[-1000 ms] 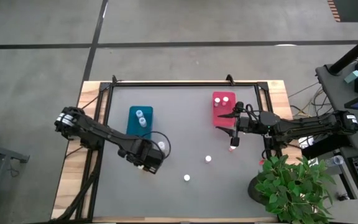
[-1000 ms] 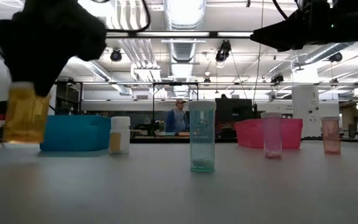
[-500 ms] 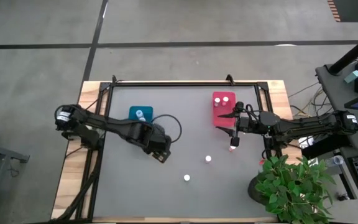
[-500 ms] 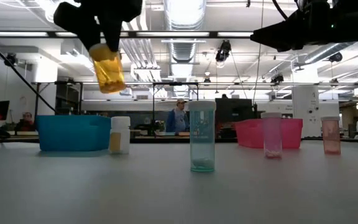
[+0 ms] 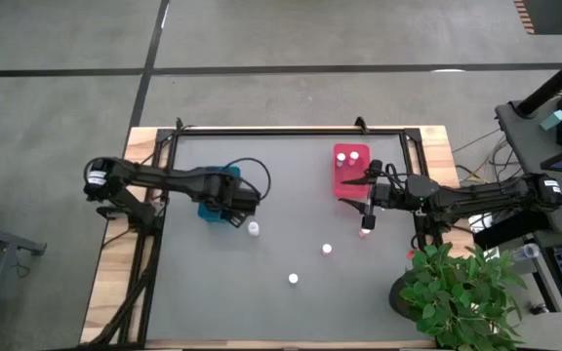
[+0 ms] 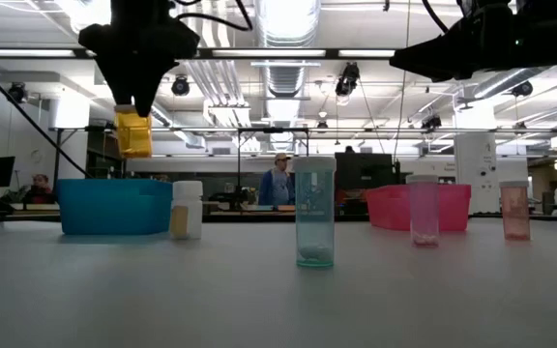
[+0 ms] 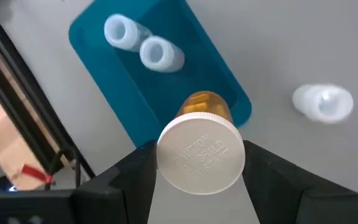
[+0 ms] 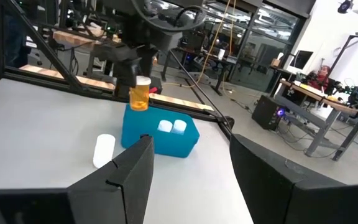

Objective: Pick and place medicine bottles into bin by pill shape (circle, oval)
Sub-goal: Put the orange capsule bottle into the blue bin, then put the pink tablet bottle into the red bin

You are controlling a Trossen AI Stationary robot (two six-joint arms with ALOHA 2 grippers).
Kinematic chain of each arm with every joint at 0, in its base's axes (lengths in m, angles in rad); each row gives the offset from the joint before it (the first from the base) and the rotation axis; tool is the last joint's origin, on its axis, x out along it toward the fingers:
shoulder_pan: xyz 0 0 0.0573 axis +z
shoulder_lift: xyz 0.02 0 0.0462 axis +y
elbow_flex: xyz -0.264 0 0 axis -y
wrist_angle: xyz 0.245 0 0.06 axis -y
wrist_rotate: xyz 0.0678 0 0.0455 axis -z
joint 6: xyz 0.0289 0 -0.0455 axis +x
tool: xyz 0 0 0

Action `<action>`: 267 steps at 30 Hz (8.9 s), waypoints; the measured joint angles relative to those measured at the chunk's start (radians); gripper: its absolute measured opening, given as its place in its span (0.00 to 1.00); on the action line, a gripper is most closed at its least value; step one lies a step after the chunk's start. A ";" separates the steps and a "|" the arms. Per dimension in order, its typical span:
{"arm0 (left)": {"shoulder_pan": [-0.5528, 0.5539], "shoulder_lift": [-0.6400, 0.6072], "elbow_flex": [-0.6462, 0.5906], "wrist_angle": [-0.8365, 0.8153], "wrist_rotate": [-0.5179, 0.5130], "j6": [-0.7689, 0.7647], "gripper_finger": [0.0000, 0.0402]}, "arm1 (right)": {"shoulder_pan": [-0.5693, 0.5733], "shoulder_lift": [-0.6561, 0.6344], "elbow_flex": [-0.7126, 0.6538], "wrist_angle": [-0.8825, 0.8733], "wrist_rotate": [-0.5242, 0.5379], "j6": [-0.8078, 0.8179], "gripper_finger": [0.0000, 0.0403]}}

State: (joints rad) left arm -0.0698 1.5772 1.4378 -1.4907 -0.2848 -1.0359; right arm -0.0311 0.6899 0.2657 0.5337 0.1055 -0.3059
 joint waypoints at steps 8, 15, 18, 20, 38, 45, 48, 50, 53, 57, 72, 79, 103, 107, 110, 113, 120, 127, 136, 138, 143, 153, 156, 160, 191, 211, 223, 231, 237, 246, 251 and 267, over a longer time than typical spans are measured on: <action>0.084 -0.056 -0.089 0.030 -0.012 0.051 0.49 | 0.000 0.000 0.000 -0.003 0.000 -0.001 0.50; 0.155 -0.068 -0.182 0.116 0.004 0.118 0.49 | 0.000 0.000 0.000 -0.004 0.000 -0.001 0.50; 0.185 -0.069 -0.222 0.148 0.046 0.139 0.49 | 0.000 0.000 0.000 -0.004 0.000 -0.001 0.50; 0.197 -0.069 -0.239 0.165 0.049 0.156 0.49 | 0.000 0.000 0.000 -0.004 0.000 -0.001 0.50; 0.268 -0.059 -0.371 0.298 0.124 0.212 0.49 | 0.000 0.000 0.000 -0.005 0.000 -0.001 0.50; 0.274 -0.052 -0.406 0.319 0.124 0.208 0.49 | 0.000 0.000 0.000 -0.005 0.000 -0.001 0.50; 0.274 -0.051 -0.411 0.333 0.123 0.205 0.49 | 0.000 0.000 0.000 -0.005 0.000 -0.001 0.50; 0.274 -0.051 -0.411 0.338 0.122 0.205 0.49 | 0.000 0.000 0.000 -0.005 0.000 -0.001 0.50; 0.274 -0.051 -0.410 0.340 0.119 0.205 0.52 | 0.000 0.000 0.000 -0.005 0.000 -0.001 0.50; 0.274 -0.051 -0.411 0.339 0.119 0.205 0.59 | 0.000 0.000 0.000 -0.005 0.000 -0.001 0.50; 0.271 -0.102 -0.339 0.241 0.116 0.214 0.64 | 0.000 0.000 0.000 -0.006 0.002 -0.001 0.50; 0.264 -0.169 -0.257 0.278 0.114 0.337 0.64 | 0.000 0.000 0.000 -0.006 0.056 0.047 0.50; 0.155 -0.303 -0.620 1.821 0.117 1.312 0.64 | 0.000 0.103 0.097 -0.188 0.055 0.371 0.50; 0.169 -0.303 -0.659 1.929 0.115 1.357 0.64 | 0.000 0.196 0.154 -0.192 0.054 0.378 0.50; 0.169 -0.303 -0.660 1.918 0.115 1.365 0.64 | 0.000 0.262 0.211 -0.239 0.052 0.400 0.50; 0.169 -0.303 -0.660 1.893 0.116 1.367 0.64 | 0.001 0.320 0.281 -0.345 0.051 0.434 0.50; 0.170 -0.305 -0.662 1.863 0.111 1.413 0.64 | 0.009 0.438 0.469 -0.686 -0.030 0.527 0.50; 0.170 -0.319 -0.662 1.841 0.096 1.416 0.64 | 0.098 0.538 0.641 -1.010 -0.054 0.594 0.50; 0.168 -0.336 -0.662 1.840 0.086 1.409 0.64 | 0.260 0.635 0.786 -1.215 -0.052 0.629 0.50; 0.168 -0.336 -0.662 1.839 0.086 1.409 0.64 | 0.291 0.657 0.798 -1.214 -0.043 0.636 0.50; 0.168 -0.337 -0.662 1.840 0.085 1.408 0.64 | 0.356 0.720 0.803 -1.220 0.044 0.644 0.50; 0.167 -0.337 -0.662 1.840 0.086 1.388 0.64 | 0.372 0.801 0.772 -1.188 0.055 0.628 0.50; 0.168 -0.337 -0.662 1.840 0.086 1.387 0.64 | 0.372 0.796 0.757 -1.140 0.055 0.619 0.50; 0.168 -0.337 -0.662 1.841 0.086 1.387 0.64 | 0.372 0.797 0.729 -1.092 0.055 0.611 0.50; 0.168 -0.337 -0.662 1.841 0.086 1.387 0.64 | 0.371 0.803 0.663 -0.973 0.054 0.617 0.27; 0.168 -0.337 -0.662 1.841 0.086 1.388 0.64 | 0.242 0.726 0.789 -1.030 0.105 0.569 0.29; 0.168 -0.337 -0.662 1.841 0.086 1.388 0.64 | -0.020 0.718 1.031 -1.378 0.097 0.490 0.29; 0.168 -0.337 -0.662 1.840 0.086 1.388 0.64 | -0.169 0.648 0.989 -1.411 0.072 0.449 0.29; 0.168 -0.337 -0.662 1.841 0.086 1.388 0.64 | -0.248 0.575 0.881 -1.347 0.069 0.466 0.28; 0.168 -0.337 -0.662 1.841 0.086 1.388 0.64 | -0.359 0.501 0.697 -1.251 -0.007 0.516 0.29; 0.168 -0.337 -0.662 1.841 0.086 1.388 0.64 | -0.427 0.502 0.644 -1.234 -0.006 0.515 0.28; 0.168 -0.337 -0.662 1.841 0.086 1.388 0.64 | -0.535 0.504 0.496 -1.066 -0.005 0.600 0.29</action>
State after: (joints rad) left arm 0.0982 1.2400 0.7757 0.3504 -0.1986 0.3519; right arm -0.5658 1.1934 0.7615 -0.5326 0.1002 0.2938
